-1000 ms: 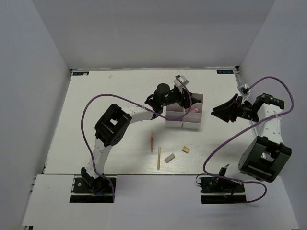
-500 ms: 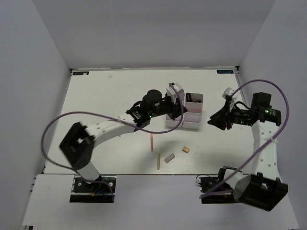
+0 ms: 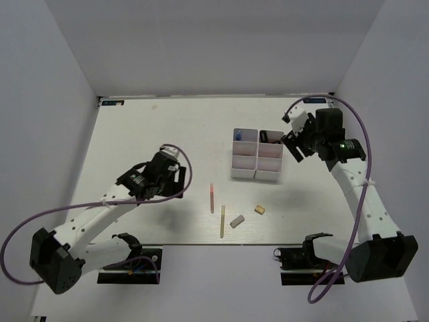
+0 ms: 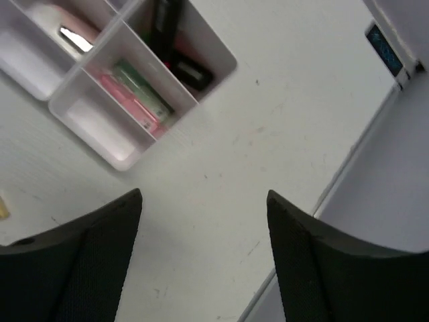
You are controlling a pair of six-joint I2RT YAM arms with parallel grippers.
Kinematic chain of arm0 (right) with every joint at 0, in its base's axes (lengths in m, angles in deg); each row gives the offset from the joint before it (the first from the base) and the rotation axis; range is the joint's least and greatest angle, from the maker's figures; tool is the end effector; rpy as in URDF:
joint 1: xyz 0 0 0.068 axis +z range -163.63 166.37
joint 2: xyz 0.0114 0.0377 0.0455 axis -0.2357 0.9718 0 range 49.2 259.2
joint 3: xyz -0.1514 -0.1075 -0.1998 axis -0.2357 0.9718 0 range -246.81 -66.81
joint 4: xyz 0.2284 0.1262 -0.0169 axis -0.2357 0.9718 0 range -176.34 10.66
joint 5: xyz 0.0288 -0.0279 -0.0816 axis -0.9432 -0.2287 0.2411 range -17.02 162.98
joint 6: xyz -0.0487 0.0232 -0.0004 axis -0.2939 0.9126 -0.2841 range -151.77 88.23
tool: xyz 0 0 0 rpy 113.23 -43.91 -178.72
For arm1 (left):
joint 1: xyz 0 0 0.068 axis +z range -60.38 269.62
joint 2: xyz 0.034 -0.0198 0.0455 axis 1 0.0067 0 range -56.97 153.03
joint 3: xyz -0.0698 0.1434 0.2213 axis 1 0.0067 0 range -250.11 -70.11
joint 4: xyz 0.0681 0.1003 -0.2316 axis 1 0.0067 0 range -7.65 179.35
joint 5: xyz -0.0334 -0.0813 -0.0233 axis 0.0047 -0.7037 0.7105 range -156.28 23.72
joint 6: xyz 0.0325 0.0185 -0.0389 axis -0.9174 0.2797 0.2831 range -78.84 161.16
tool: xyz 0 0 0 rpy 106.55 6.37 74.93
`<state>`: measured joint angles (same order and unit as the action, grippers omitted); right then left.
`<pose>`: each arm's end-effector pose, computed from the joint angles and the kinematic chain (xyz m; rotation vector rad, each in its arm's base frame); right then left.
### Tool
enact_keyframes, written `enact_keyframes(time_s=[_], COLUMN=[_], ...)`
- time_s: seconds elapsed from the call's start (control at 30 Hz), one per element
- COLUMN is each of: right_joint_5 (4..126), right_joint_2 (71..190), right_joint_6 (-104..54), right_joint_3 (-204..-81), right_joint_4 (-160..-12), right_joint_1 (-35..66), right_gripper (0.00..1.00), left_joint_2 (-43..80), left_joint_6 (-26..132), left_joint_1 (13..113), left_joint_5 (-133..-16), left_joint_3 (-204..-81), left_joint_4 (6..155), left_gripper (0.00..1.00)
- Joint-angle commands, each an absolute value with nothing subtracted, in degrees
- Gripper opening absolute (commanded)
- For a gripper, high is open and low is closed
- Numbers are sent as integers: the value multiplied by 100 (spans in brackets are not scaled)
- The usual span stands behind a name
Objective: Sort the stationery into containers
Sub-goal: Grab a piece of stationery with the right arm
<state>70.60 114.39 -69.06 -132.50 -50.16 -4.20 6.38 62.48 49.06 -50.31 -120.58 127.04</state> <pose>0.2392 0.0412 0.3513 -0.8947 2.0122 -0.2277 0.1672 -0.1305 0.2619 0.3192 2.4986 -0.0736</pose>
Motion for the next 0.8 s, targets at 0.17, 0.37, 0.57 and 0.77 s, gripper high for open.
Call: enact_keyframes(time_s=[0.17, 0.37, 0.57, 0.77], right_joint_5=[4056, 2814, 5298, 6759], right_joint_2=[11715, 11610, 11582, 11986], right_joint_6=[-6025, -5480, -4979, -4636], right_joint_3=[-13497, -12398, -11218, -11049], right_joint_4=[-3326, -3095, -4230, -4758], right_joint_1=[613, 1456, 2073, 2653], right_gripper=[0, 40, 46, 58], left_joint_2=[-590, -819, -977, -1065], left_joint_6=[6384, 6094, 6076, 6059], left_joint_1=[6254, 6667, 7010, 7221], left_joint_5=[-6337, -7083, -7549, -7709], left_joint_3=[-11300, -10755, -10482, -10377], left_joint_4=[12762, 12445, 12129, 12085], left_gripper=[91, 91, 91, 91])
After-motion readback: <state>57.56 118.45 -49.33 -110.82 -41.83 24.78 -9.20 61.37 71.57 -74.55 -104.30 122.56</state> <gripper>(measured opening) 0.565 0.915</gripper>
